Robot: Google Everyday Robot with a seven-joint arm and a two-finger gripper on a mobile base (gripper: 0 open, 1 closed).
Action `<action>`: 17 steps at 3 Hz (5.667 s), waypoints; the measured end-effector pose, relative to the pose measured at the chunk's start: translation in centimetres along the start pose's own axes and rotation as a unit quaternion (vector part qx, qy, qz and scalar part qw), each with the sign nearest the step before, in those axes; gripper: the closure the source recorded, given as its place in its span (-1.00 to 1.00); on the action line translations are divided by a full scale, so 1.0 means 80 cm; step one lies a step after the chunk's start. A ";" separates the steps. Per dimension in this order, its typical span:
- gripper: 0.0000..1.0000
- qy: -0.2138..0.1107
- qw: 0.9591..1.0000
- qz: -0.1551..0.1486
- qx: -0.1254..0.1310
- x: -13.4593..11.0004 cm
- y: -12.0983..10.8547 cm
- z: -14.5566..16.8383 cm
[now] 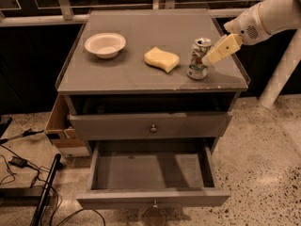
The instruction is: Place 7up can into middle drawer
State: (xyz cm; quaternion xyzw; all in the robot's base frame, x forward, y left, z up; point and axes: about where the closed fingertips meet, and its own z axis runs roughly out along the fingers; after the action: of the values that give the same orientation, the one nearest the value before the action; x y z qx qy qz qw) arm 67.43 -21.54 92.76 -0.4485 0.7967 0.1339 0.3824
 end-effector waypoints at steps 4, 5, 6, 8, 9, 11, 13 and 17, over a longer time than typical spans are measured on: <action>-1.00 -0.070 0.997 0.024 -0.024 0.005 0.015 0.059; -1.00 -0.093 0.995 0.017 -0.017 0.003 0.017 0.075; -0.62 -0.095 0.995 0.016 -0.015 0.001 0.016 0.076; 0.31 -0.095 0.995 0.016 -0.015 0.001 0.016 0.076; 0.78 -0.095 0.995 0.016 -0.015 0.001 0.016 0.076; 1.00 -0.105 0.994 -0.005 -0.042 -0.007 0.048 0.045; 1.00 -0.121 0.986 -0.028 -0.114 -0.015 0.154 -0.049; 1.00 -0.143 0.982 -0.034 -0.116 0.101 0.266 0.065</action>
Offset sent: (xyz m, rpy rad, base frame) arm 0.0024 0.0119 -0.0327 0.1012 0.0023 0.0021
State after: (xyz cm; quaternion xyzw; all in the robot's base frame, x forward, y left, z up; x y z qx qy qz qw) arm 50.10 -11.63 80.65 -0.4931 0.6972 0.2746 0.4420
